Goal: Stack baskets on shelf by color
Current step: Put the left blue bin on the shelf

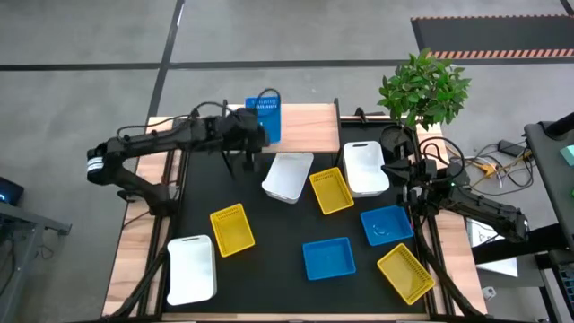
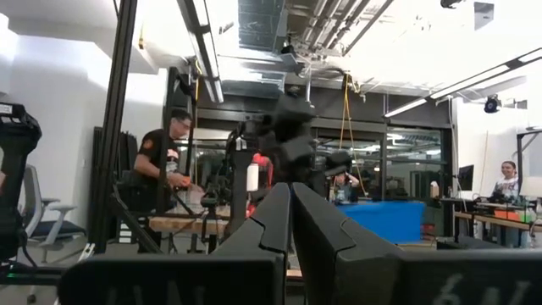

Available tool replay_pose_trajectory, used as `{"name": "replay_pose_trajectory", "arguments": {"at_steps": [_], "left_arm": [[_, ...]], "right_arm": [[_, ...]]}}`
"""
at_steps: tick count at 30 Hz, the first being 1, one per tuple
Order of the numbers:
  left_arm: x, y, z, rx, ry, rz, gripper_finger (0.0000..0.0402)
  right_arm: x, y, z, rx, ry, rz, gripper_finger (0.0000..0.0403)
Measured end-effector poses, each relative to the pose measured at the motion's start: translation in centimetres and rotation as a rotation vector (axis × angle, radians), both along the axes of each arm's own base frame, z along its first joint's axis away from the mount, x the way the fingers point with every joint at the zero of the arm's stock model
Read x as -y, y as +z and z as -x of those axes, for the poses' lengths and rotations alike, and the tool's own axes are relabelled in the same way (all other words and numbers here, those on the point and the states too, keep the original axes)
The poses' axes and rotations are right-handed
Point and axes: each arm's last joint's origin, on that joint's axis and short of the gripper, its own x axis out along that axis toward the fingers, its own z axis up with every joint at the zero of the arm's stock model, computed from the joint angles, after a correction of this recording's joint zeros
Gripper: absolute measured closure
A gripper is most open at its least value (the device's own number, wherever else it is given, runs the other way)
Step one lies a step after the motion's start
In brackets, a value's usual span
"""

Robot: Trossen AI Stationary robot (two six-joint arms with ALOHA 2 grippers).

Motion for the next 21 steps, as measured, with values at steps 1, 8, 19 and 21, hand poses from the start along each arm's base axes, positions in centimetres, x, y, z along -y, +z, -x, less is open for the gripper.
{"name": "replay_pose_trajectory", "arguments": {"at_steps": [1,8,19,21], "left_arm": [[-0.5,-0.2,0.2,-0.015,0.002,0.003,0.0402],[-1.7,-0.6,0.8,-0.066,-0.005,-0.018,0.0402],[-2.4,-0.9,1.5,-0.144,-0.018,-0.039,0.0402],[-2.6,-0.7,1.7,-0.157,-0.01,-0.033,0.0402]], "right_arm": [[0.0,0.0,0.0,0.0,0.0,0.0,0.0394],[0.0,0.0,0.0,0.0,0.0,0.0,0.0394],[0.0,0.0,0.0,0.0,0.0,0.0,0.0394],[0.0,0.0,0.0,0.0,0.0,0.0,0.0394]]}}
